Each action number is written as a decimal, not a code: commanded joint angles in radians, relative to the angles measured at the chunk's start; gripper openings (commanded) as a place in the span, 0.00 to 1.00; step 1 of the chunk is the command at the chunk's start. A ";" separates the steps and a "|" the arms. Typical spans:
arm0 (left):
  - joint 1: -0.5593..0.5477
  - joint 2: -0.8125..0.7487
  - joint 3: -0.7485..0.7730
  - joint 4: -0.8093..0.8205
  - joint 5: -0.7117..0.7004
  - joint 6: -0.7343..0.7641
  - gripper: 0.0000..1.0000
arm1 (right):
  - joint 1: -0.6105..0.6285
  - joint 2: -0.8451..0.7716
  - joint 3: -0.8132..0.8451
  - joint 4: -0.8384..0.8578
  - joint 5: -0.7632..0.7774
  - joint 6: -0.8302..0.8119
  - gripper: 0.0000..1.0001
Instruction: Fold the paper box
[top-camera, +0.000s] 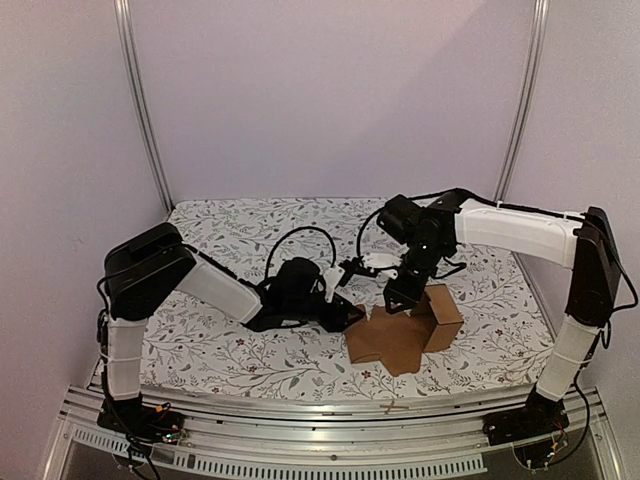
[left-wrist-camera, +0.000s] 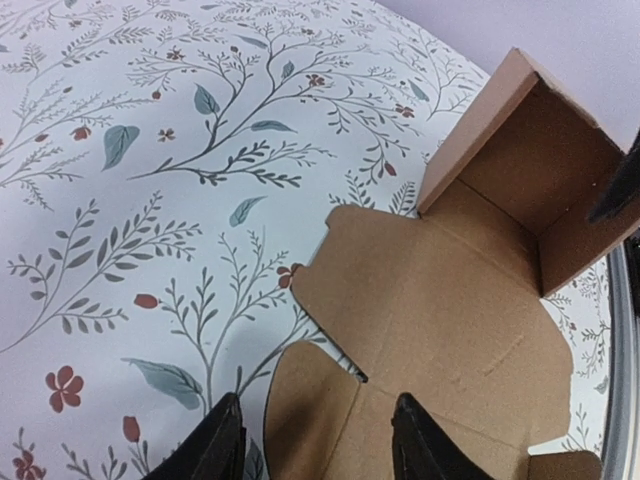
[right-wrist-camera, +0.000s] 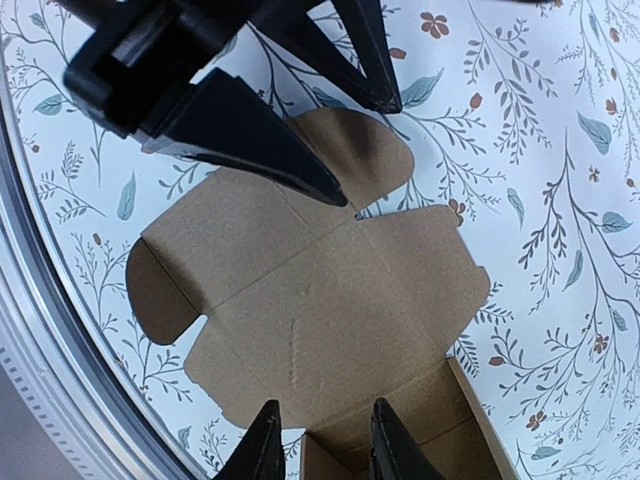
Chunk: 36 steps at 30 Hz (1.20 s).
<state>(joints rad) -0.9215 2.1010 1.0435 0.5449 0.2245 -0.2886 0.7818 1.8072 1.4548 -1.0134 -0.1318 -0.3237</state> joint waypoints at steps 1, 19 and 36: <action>-0.011 0.029 0.015 -0.044 0.014 0.001 0.50 | -0.021 -0.069 0.003 -0.034 0.001 -0.012 0.28; -0.032 0.006 -0.051 0.055 0.069 -0.001 0.07 | -0.142 -0.125 -0.057 -0.084 -0.030 -0.018 0.33; -0.183 -0.192 -0.278 0.079 -0.472 0.012 0.00 | -0.058 -0.156 -0.091 0.009 0.115 -0.068 0.33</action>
<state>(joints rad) -1.0550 1.9812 0.7952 0.6827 0.0483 -0.3046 0.6575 1.6642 1.3922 -1.0622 -0.1036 -0.3611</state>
